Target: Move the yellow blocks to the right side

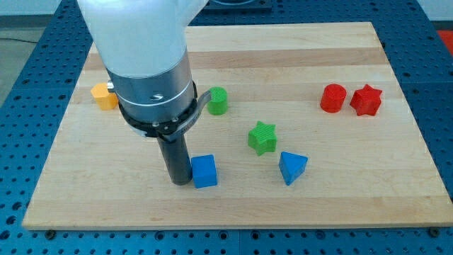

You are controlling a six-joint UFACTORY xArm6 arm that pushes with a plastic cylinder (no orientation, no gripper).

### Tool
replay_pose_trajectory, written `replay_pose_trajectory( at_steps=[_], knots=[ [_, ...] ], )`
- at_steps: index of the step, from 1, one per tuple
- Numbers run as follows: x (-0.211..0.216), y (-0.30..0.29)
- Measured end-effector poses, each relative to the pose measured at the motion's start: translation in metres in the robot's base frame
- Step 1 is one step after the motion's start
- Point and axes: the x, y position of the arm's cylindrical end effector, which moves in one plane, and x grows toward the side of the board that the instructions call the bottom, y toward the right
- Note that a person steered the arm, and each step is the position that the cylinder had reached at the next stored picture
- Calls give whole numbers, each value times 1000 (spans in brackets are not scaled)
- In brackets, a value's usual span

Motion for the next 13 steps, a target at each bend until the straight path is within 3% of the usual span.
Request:
replay_pose_trajectory(
  at_steps=[2, 3, 5, 7, 11, 13],
  knots=[
    [-10, -28],
    [-53, -56],
    [-146, -11],
    [-204, -108],
    [-187, -220],
    [-154, -128]
  ],
)
